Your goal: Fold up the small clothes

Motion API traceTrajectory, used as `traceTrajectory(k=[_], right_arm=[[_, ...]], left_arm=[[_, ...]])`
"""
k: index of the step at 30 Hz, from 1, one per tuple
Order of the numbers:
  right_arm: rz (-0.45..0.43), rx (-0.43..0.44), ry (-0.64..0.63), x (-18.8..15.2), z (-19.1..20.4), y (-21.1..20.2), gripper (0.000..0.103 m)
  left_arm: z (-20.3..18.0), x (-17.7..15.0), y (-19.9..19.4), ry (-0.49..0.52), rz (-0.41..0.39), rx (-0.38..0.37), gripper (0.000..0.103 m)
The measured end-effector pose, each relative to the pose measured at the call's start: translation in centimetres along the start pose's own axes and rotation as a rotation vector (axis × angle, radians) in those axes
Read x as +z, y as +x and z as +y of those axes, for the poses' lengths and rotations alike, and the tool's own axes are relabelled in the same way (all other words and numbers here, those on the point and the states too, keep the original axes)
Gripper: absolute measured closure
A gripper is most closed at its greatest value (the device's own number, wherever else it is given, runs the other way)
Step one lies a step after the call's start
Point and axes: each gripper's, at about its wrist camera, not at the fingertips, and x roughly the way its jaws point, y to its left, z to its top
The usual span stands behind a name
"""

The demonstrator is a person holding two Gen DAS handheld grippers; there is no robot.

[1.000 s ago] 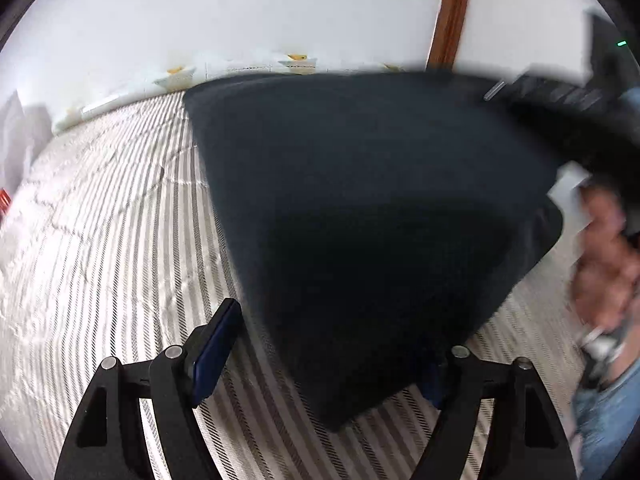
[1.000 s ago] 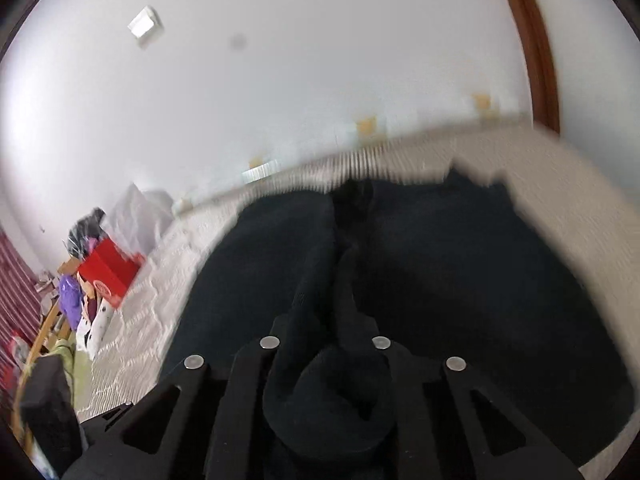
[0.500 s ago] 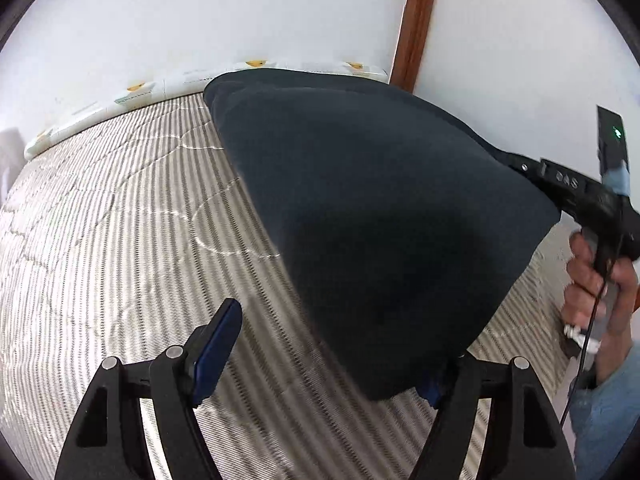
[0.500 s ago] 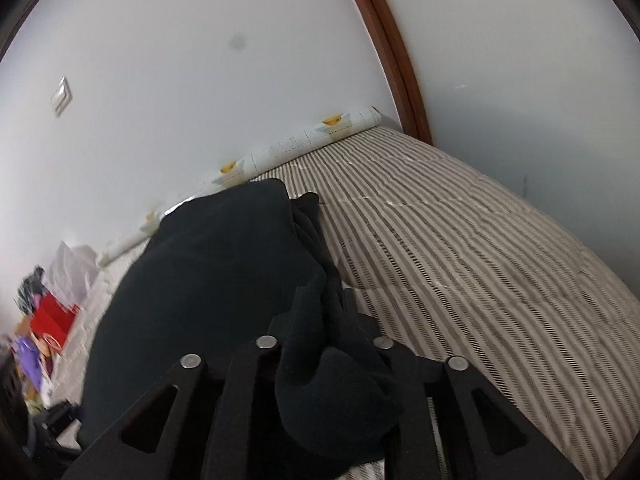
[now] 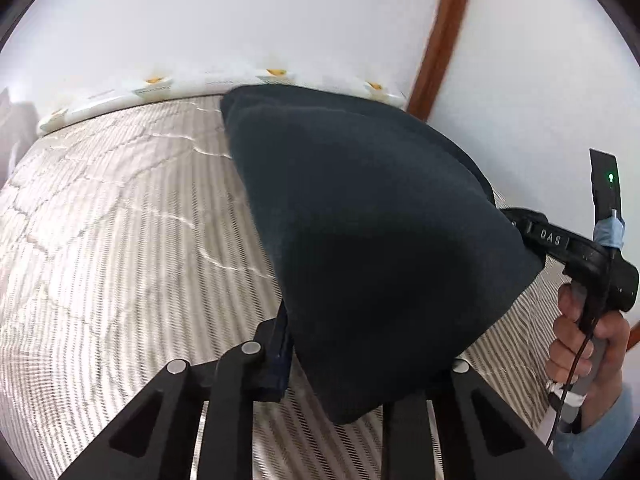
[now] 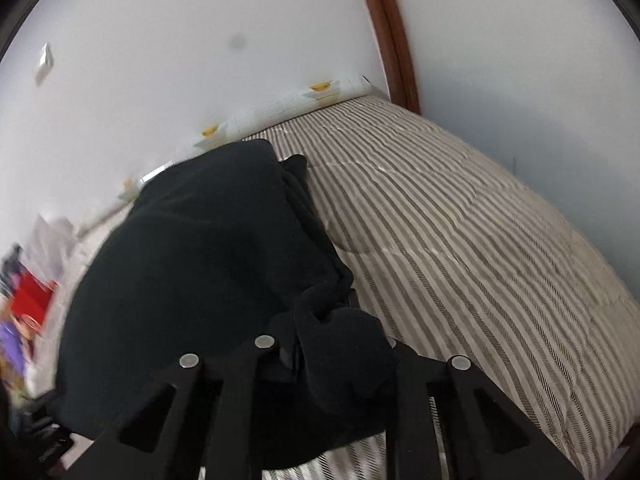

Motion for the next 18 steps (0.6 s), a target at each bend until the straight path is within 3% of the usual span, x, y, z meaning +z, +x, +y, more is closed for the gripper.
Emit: traceTrajectory(k=[7,14,18], right_arm=[[0.029,0.087,-0.007,0.2,4.2,2.0,0.088],[0.082,0.215,-0.085,0.3,12.4,4.7,0.088],[0.057,0.286,-0.140,-0.1,13.4,3.1,0.086]], left_arm=[[5.3,1.2,-1.6,-0.099,-0.022,0.057,0.085],[12.0,0.9,-3.7,-0.173,-0.012,0.143,0.085],[13.5,0.5,-3.8,-0.167,0.025,0.104,0.084]])
